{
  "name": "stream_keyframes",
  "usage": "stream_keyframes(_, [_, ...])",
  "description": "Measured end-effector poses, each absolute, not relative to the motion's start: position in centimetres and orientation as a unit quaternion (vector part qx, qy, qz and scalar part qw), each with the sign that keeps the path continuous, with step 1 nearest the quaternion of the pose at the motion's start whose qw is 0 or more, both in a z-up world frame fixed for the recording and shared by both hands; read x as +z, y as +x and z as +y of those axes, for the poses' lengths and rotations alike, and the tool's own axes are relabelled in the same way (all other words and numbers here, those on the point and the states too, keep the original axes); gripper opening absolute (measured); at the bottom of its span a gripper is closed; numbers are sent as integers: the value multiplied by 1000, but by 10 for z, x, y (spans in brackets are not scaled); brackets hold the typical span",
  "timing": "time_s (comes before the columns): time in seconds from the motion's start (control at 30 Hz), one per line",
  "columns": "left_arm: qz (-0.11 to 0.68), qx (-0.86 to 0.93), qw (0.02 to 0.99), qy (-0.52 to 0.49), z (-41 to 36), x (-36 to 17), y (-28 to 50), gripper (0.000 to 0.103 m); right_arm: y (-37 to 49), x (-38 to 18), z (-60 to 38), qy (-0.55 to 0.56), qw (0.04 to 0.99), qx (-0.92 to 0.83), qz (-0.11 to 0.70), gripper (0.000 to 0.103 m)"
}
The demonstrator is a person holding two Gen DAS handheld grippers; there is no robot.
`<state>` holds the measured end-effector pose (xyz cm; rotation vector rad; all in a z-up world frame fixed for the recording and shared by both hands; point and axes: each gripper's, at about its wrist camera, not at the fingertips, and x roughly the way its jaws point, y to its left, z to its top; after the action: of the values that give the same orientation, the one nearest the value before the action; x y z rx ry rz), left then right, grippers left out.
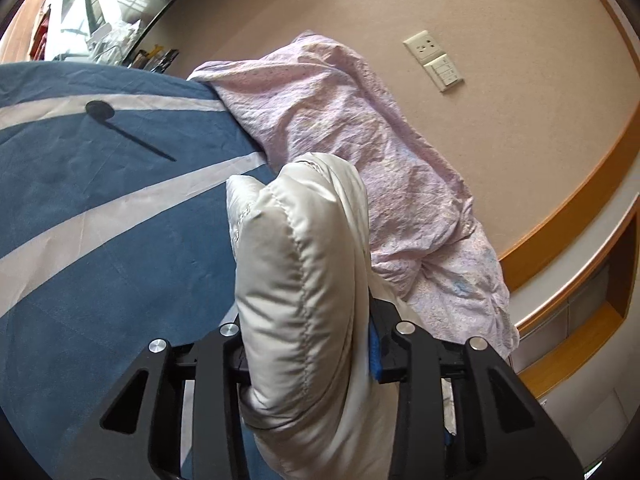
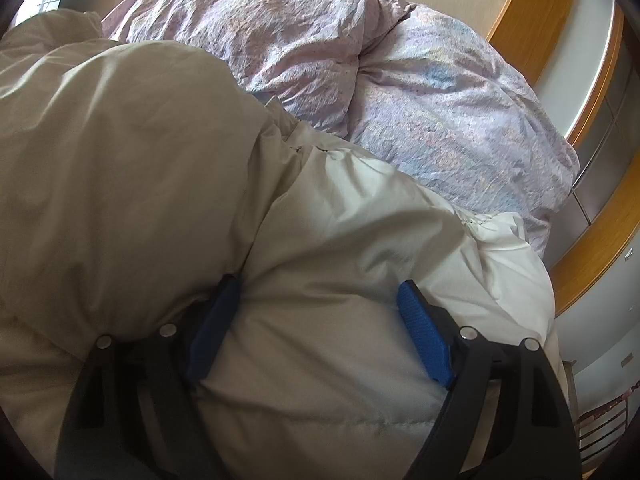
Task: Fold large clothes
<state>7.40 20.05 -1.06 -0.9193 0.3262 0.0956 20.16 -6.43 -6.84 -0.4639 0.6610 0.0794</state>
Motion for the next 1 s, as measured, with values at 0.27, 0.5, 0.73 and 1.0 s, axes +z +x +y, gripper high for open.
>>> stream_keyframes(0.27, [112, -29, 917, -381, 164, 35, 73, 35, 202, -68, -65, -229, 918, 36, 322, 81])
stream_keyframes(0.5, [97, -93, 940, -314, 115, 71, 81, 35, 204, -65, -62, -250, 912, 40, 324, 81])
stream_keyframes(0.73, [92, -119, 953, -262, 73, 99, 86, 35, 195, -22, -121, -188, 927, 92, 311, 89])
stream_keyframes(1.0, [90, -155, 967, -182, 5, 114, 94, 35, 171, 21, -257, -37, 965, 18, 260, 95])
